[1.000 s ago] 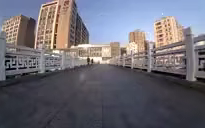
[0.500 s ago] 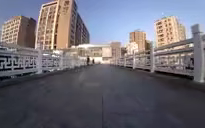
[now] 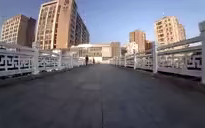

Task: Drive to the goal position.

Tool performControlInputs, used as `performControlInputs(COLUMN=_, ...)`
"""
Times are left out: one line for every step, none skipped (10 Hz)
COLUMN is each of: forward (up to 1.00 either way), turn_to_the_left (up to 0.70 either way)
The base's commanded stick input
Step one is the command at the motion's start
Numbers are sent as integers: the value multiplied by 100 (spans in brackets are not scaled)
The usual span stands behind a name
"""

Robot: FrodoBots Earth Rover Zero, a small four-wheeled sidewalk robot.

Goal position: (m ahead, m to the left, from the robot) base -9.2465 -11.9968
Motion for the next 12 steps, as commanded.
performControlInputs(forward=45, turn_to_the_left=0)
performControlInputs(forward=45, turn_to_the_left=0)
performControlInputs(forward=45, turn_to_the_left=0)
performControlInputs(forward=45, turn_to_the_left=0)
performControlInputs(forward=45, turn_to_the_left=0)
performControlInputs(forward=45, turn_to_the_left=0)
performControlInputs(forward=45, turn_to_the_left=0)
performControlInputs(forward=45, turn_to_the_left=0)
performControlInputs(forward=45, turn_to_the_left=0)
performControlInputs(forward=45, turn_to_the_left=0)
performControlInputs(forward=45, turn_to_the_left=0)
performControlInputs(forward=45, turn_to_the_left=0)
